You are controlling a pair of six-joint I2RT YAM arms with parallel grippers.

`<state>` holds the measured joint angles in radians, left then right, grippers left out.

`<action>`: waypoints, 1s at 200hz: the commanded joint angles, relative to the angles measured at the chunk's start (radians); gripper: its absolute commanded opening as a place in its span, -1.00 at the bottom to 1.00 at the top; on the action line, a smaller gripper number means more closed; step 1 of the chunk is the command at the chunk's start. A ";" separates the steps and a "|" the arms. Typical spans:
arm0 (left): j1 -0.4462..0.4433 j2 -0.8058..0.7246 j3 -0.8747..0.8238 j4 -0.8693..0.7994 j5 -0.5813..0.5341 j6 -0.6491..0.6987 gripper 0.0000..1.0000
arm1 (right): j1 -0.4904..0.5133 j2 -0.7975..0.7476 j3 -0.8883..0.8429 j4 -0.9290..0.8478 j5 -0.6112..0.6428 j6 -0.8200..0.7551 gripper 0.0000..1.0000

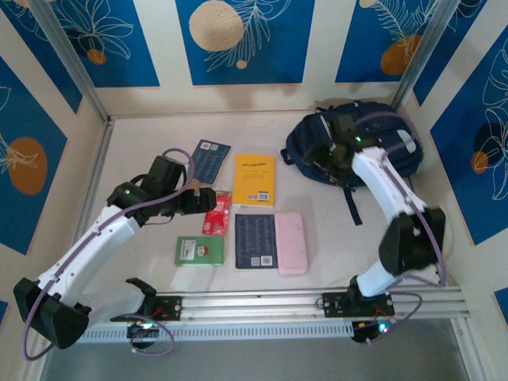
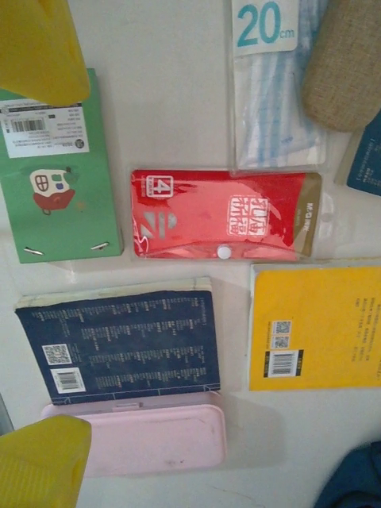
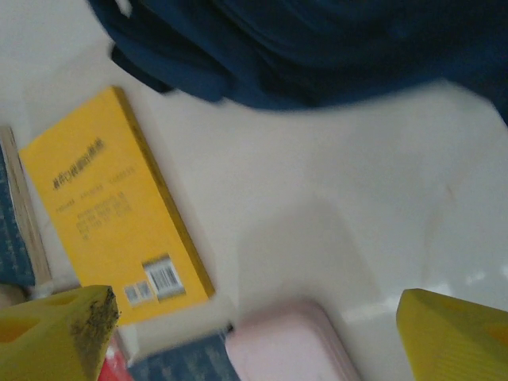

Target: Pack books, pencil case, and school supplies into a backpack

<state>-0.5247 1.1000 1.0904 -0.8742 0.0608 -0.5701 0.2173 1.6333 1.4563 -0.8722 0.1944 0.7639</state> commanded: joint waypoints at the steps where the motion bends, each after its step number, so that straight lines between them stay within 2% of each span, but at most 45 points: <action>1: -0.012 -0.054 -0.028 -0.046 0.039 -0.006 1.00 | 0.026 0.145 0.142 -0.062 0.110 -0.186 0.84; 24: -0.011 -0.081 -0.053 -0.057 0.052 -0.007 1.00 | 0.070 0.312 0.300 -0.098 0.210 -0.308 0.84; 58: -0.012 -0.110 -0.065 -0.108 0.064 0.002 1.00 | 0.088 0.549 0.541 -0.196 0.337 -0.363 0.76; 95: -0.012 -0.166 -0.091 -0.140 0.089 0.004 1.00 | 0.091 0.695 0.709 -0.250 0.413 -0.334 0.74; 107: -0.012 -0.166 -0.086 -0.161 0.082 0.008 1.00 | 0.087 0.728 0.742 -0.252 0.417 -0.329 0.65; 132: -0.012 -0.156 -0.074 -0.185 0.085 0.013 1.00 | 0.079 0.797 0.793 -0.240 0.397 -0.345 0.31; 151: -0.012 -0.157 -0.061 -0.209 0.089 0.010 1.00 | 0.074 0.842 0.825 -0.248 0.368 -0.353 -0.21; 187: -0.011 -0.185 -0.044 -0.262 0.060 0.016 1.00 | 0.085 0.830 0.814 -0.242 0.332 -0.368 -0.95; 200: -0.012 -0.196 -0.035 -0.277 0.050 0.014 1.00 | 0.097 0.786 0.787 -0.222 0.342 -0.382 -1.00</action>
<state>-0.5278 0.9363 1.0111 -1.0794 0.1295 -0.5671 0.3065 2.4554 2.2646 -1.0935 0.5457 0.4038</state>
